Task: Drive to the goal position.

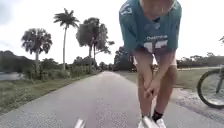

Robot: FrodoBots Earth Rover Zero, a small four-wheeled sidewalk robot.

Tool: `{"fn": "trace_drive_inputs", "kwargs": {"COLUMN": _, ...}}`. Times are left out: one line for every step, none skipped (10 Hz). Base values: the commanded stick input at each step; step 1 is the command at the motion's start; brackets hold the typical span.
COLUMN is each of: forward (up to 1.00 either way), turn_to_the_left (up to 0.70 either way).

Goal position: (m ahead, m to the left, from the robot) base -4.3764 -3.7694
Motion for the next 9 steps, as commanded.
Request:
{"fn": "trace_drive_inputs", "kwargs": {"forward": 0.00, "turn_to_the_left": 0.00}}
{"fn": "trace_drive_inputs", "kwargs": {"forward": 0.00, "turn_to_the_left": 0.00}}
{"fn": "trace_drive_inputs", "kwargs": {"forward": 0.00, "turn_to_the_left": 0.00}}
{"fn": "trace_drive_inputs", "kwargs": {"forward": 0.00, "turn_to_the_left": 0.00}}
{"fn": "trace_drive_inputs", "kwargs": {"forward": 0.00, "turn_to_the_left": -0.02}}
{"fn": "trace_drive_inputs", "kwargs": {"forward": 0.00, "turn_to_the_left": -0.09}}
{"fn": "trace_drive_inputs", "kwargs": {"forward": 0.00, "turn_to_the_left": -0.70}}
{"fn": "trace_drive_inputs", "kwargs": {"forward": 0.00, "turn_to_the_left": -0.70}}
{"fn": "trace_drive_inputs", "kwargs": {"forward": 0.00, "turn_to_the_left": -0.70}}
